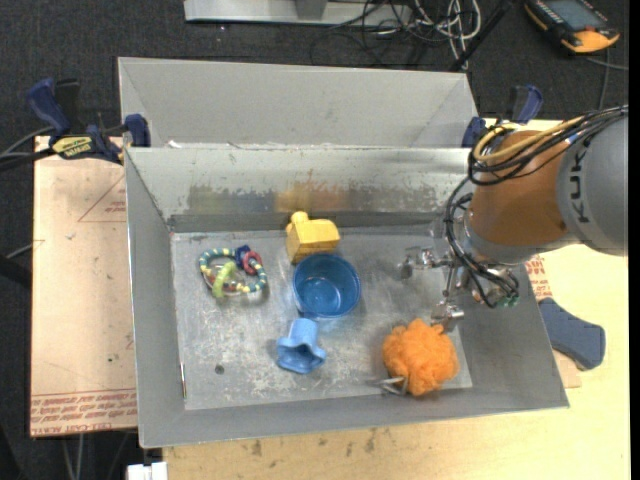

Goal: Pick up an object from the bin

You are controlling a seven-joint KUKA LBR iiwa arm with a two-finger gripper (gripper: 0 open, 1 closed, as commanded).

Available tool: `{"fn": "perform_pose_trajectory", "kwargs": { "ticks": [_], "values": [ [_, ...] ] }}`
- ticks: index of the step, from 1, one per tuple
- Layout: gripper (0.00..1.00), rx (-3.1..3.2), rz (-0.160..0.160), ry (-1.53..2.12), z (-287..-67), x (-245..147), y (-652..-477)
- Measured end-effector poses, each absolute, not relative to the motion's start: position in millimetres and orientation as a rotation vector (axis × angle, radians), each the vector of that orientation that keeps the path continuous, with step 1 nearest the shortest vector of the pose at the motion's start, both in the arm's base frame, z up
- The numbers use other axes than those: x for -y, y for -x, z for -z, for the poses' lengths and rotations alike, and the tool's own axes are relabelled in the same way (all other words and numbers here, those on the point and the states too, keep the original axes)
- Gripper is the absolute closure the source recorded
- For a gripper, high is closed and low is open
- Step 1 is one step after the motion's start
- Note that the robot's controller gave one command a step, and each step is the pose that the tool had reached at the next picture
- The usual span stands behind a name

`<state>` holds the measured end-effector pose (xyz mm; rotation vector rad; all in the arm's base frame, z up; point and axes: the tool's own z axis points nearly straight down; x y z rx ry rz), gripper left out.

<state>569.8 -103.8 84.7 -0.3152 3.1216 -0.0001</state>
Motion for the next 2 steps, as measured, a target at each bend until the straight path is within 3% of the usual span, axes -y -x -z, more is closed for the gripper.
{"fn": "perform_pose_trajectory", "kwargs": {
  "ticks": [1, 2],
  "values": [
    [0.0, -3.096, -0.004, 0.498, -66, 106, -555.5],
    [0.0, -3.066, -0.001, 0.682, -74, 95, -521.6]
  ]
}}
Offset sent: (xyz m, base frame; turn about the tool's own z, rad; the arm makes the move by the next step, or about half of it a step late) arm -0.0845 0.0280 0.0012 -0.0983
